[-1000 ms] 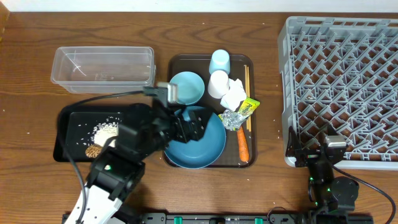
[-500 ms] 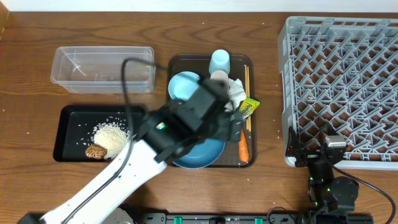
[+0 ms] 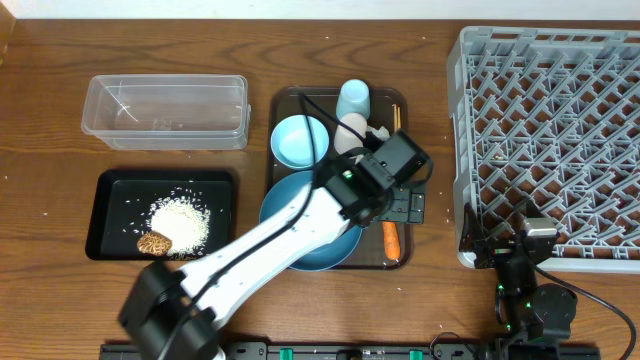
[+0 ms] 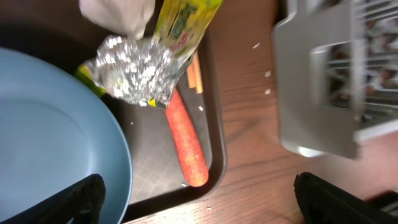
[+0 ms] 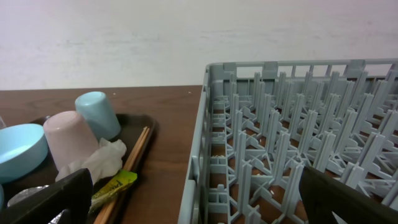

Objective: Sort waste into correct bins and load items into the dishwasher rack
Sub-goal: 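Reach the left gripper over the orange carrot beside the foil, then lower the left gripper and close it around the carrot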

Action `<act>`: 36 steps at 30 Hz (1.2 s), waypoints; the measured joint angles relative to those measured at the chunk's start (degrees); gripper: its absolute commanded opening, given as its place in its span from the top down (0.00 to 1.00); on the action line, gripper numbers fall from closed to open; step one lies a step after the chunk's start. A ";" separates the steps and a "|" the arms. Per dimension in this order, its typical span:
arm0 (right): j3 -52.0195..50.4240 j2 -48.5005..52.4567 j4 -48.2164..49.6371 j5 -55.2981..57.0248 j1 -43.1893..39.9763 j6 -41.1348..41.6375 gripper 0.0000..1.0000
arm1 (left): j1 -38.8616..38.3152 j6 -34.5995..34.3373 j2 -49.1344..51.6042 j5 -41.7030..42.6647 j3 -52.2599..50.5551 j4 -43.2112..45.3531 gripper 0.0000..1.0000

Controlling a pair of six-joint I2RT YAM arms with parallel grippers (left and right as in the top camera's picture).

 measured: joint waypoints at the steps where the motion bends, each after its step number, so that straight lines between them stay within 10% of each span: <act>1: 0.00 0.00 0.00 0.00 0.00 0.00 0.01 | 0.00 -0.81 1.20 0.44 0.00 -0.02 0.02; 36: 0.00 0.00 0.00 0.00 0.00 0.00 0.01 | -4.90 -14.27 12.20 2.10 -0.02 4.37 0.02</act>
